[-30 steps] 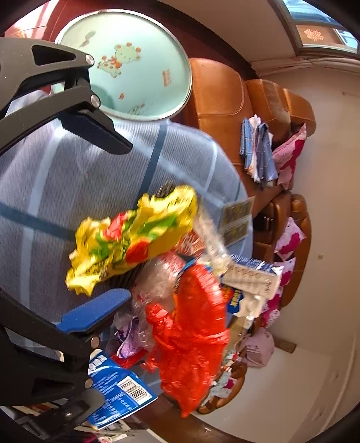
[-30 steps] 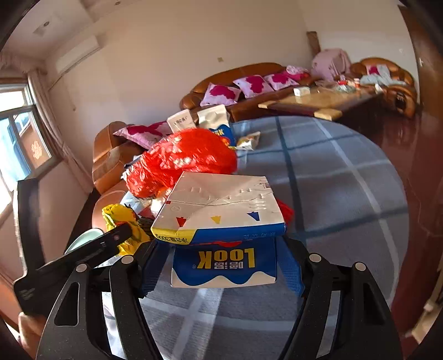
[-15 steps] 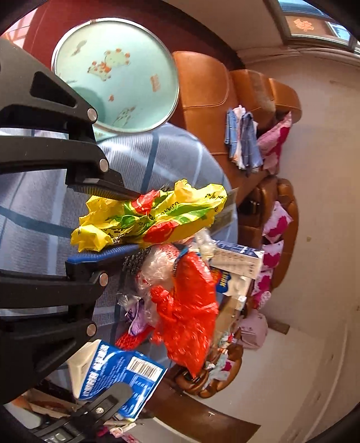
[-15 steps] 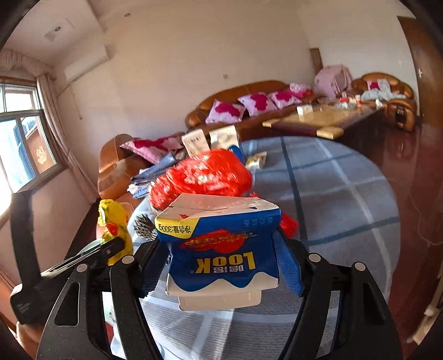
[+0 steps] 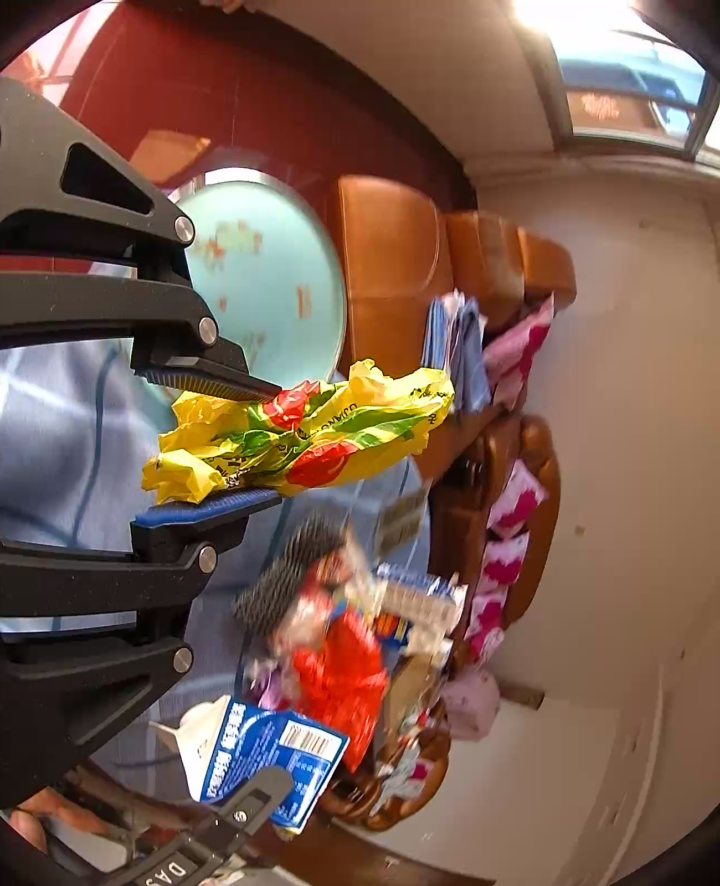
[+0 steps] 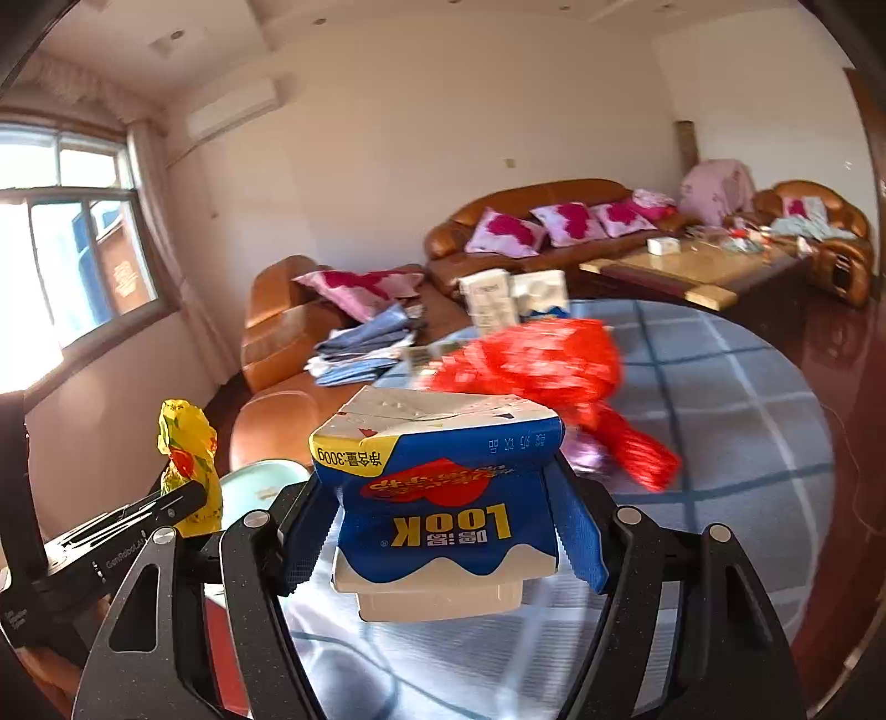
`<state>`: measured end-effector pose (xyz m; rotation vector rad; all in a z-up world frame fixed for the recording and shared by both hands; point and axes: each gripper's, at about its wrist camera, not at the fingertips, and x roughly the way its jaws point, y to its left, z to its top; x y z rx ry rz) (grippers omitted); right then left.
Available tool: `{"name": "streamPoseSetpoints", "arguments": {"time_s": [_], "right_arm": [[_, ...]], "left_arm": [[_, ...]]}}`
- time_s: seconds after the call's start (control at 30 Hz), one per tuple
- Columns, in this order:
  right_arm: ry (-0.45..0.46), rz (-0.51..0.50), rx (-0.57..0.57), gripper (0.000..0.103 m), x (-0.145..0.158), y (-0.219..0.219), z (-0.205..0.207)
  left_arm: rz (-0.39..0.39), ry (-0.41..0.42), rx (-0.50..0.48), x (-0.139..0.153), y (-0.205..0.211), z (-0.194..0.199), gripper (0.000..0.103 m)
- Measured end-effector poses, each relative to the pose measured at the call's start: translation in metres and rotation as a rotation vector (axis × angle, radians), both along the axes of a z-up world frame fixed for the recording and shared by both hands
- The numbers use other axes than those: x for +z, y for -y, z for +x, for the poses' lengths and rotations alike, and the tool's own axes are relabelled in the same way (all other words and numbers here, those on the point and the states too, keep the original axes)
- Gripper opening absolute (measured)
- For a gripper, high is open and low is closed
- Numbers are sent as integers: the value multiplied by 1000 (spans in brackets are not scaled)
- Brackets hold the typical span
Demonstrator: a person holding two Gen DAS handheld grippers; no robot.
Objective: Collect trash
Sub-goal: 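Carry the LOOK box and yellow bag over the light blue bucket and open both tools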
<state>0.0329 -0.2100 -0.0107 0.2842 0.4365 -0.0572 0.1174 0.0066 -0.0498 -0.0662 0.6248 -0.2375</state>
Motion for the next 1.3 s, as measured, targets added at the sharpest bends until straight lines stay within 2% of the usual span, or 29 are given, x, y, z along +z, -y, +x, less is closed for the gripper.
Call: {"name": "streamPoseSetpoints", "arguments": {"time_s": [0.23, 0.5, 0.83, 1.3], "right_arm": [[14, -24, 95, 71, 10, -42, 17], [-1, -37, 224, 71, 9, -99, 50], [-60, -62, 304, 71, -11, -144, 91], [-164, -40, 347, 71, -43, -157, 136]], "left_arm": [[0, 8, 104, 0, -50, 1, 32], [-4, -28, 202, -10, -96, 11, 33], [8, -78, 199, -30, -103, 27, 33], [38, -176, 185, -63, -98, 54, 33]]}}
